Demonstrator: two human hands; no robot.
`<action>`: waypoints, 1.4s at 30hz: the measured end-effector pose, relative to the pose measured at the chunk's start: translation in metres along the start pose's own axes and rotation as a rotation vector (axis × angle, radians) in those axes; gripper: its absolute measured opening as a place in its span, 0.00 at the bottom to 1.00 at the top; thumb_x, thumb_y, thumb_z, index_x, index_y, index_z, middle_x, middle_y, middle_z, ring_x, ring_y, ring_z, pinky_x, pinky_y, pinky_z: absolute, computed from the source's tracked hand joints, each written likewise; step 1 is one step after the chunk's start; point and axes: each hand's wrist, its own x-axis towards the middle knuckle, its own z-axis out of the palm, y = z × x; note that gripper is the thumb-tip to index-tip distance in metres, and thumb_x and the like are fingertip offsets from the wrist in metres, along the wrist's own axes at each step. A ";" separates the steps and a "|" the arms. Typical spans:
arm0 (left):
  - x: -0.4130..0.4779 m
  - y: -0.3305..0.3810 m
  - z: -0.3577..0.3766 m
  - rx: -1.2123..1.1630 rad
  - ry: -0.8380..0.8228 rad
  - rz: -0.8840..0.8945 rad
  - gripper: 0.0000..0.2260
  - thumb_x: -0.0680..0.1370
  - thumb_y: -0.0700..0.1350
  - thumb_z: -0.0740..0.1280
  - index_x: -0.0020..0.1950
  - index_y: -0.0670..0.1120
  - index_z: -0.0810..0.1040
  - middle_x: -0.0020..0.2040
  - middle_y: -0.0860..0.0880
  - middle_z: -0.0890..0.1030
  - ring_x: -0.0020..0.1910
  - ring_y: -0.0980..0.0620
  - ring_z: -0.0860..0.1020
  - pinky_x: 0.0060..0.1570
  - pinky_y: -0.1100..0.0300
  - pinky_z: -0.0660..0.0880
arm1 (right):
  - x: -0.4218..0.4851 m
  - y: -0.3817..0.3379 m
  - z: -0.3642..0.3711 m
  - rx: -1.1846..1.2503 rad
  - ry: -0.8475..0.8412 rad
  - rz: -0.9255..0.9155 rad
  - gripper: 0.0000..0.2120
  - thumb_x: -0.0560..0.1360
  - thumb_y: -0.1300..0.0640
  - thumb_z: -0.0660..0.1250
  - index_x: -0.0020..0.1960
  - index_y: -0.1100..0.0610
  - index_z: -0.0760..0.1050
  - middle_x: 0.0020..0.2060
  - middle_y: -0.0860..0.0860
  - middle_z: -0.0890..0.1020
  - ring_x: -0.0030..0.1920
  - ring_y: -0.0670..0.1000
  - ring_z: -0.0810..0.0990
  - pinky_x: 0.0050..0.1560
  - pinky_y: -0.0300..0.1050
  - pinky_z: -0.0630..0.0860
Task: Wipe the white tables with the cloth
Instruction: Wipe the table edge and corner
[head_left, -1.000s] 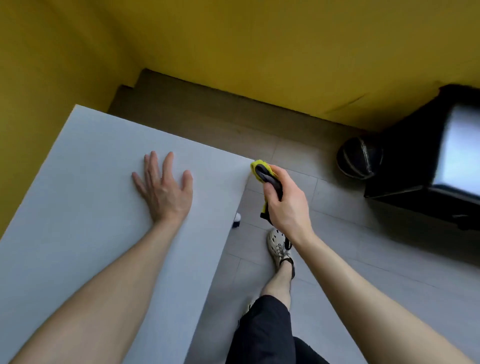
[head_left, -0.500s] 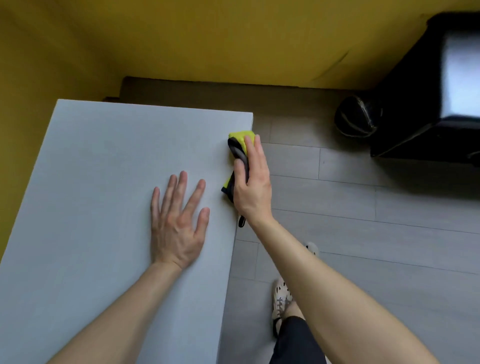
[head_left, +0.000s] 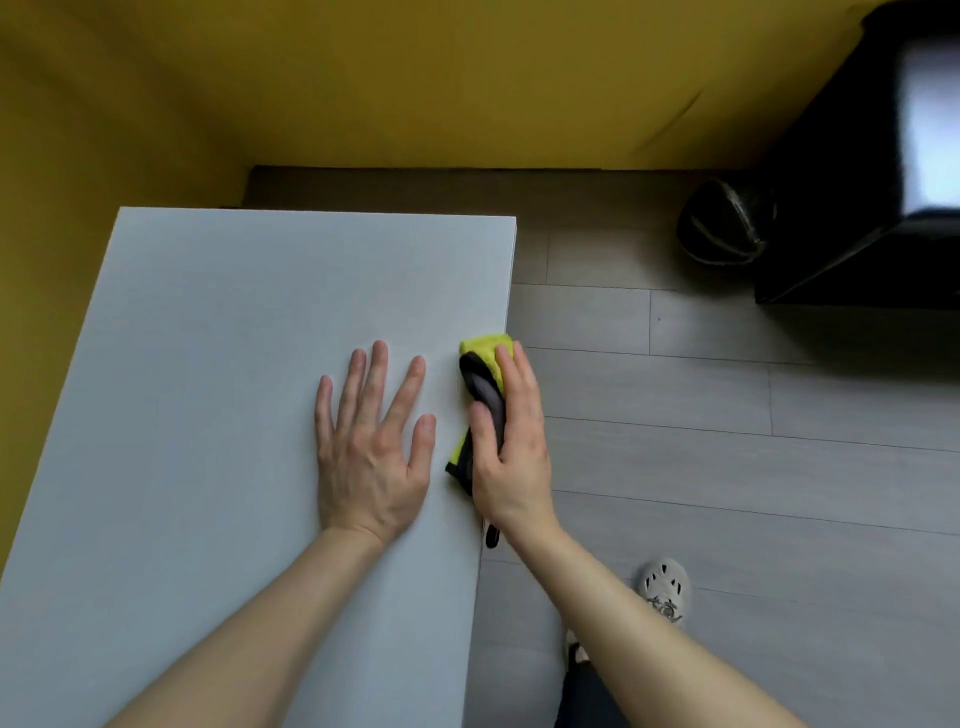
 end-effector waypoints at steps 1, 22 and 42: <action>0.000 0.000 0.000 0.000 0.002 0.000 0.26 0.87 0.56 0.58 0.86 0.56 0.65 0.88 0.47 0.58 0.88 0.46 0.56 0.83 0.34 0.55 | 0.027 -0.002 0.000 0.005 0.004 0.002 0.28 0.87 0.57 0.63 0.86 0.51 0.62 0.86 0.45 0.61 0.85 0.43 0.58 0.85 0.52 0.60; 0.001 -0.002 0.001 0.019 -0.001 -0.006 0.27 0.86 0.57 0.56 0.86 0.56 0.65 0.88 0.47 0.58 0.88 0.47 0.56 0.84 0.35 0.54 | 0.113 -0.011 -0.005 -0.004 0.025 0.002 0.31 0.84 0.52 0.60 0.87 0.52 0.61 0.86 0.49 0.62 0.85 0.47 0.60 0.84 0.48 0.60; 0.002 0.000 -0.001 0.007 0.013 -0.008 0.25 0.87 0.57 0.56 0.86 0.58 0.65 0.88 0.48 0.59 0.88 0.48 0.56 0.85 0.37 0.51 | 0.075 -0.005 -0.001 -0.004 0.022 -0.027 0.32 0.84 0.54 0.61 0.87 0.53 0.60 0.87 0.51 0.60 0.86 0.49 0.58 0.84 0.50 0.59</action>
